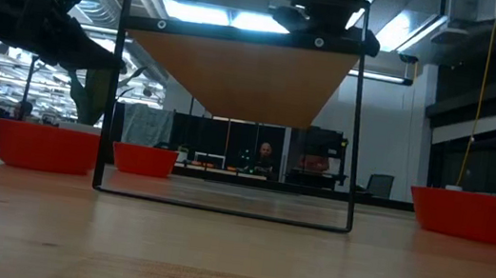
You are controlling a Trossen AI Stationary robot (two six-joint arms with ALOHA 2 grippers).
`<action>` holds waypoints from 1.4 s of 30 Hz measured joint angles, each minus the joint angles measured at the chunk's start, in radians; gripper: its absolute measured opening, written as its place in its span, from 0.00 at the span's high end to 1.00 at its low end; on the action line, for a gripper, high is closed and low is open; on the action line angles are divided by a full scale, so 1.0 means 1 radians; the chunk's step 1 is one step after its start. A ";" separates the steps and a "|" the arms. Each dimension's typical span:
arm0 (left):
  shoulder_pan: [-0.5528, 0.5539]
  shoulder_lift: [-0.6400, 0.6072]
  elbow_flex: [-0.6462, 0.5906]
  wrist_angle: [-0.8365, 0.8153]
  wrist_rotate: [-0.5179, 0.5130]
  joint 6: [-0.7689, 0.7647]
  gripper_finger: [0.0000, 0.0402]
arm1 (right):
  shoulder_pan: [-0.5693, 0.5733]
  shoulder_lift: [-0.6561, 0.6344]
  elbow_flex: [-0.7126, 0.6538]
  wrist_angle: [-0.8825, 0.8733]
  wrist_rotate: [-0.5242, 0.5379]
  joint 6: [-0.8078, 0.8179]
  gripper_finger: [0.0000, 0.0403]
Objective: Pick & Place Mini bowls
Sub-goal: Put the top white patterned bowl on the shelf
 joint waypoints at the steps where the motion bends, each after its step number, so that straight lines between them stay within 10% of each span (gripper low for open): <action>1: 0.000 0.000 0.000 0.000 0.000 0.000 0.99 | 0.000 0.000 0.000 0.000 -0.001 0.000 0.97; 42: 0.000 0.000 0.000 0.000 0.000 0.000 0.99 | -0.039 0.000 0.000 0.085 0.005 -0.009 0.97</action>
